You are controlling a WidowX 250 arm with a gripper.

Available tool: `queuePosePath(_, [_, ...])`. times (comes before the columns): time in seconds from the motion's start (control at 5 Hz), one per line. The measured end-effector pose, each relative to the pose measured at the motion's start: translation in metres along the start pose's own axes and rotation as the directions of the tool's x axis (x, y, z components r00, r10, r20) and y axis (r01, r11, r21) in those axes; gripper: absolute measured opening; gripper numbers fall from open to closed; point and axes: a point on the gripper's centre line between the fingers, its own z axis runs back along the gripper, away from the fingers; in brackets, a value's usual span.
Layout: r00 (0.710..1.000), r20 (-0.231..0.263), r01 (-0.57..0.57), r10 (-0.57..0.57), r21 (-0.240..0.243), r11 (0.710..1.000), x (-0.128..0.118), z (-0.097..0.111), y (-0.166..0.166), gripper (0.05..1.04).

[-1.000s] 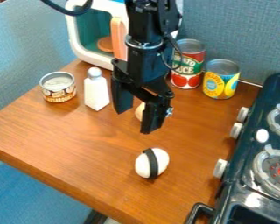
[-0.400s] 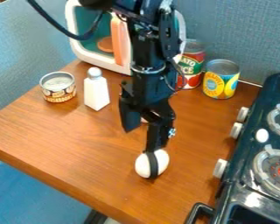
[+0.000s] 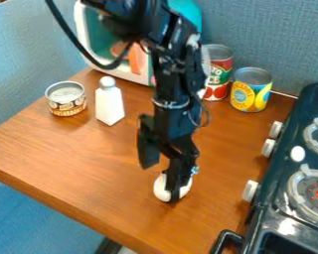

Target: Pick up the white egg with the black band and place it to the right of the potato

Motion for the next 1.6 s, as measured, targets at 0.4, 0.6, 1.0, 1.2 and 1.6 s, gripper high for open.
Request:
queuePosePath(0.4, [0.999, -0.03, 0.017, -0.016, 0.026, 1.0, 0.002, -0.009, -0.006, 1.004])
queuePosePath(0.6, [0.998, -0.057, 0.014, -0.012, 0.033, 0.999, 0.007, -0.022, -0.008, 1.005])
queuePosePath(1.0, [0.997, -0.075, -0.011, 0.014, 0.03, 0.999, 0.013, -0.031, -0.007, 0.944])
queuePosePath(1.2, [0.997, -0.071, -0.015, 0.017, 0.023, 1.0, 0.014, -0.031, -0.007, 0.728])
queuePosePath(1.6, [0.996, -0.045, -0.079, 0.075, -0.098, 0.992, 0.014, -0.009, 0.0, 0.699])
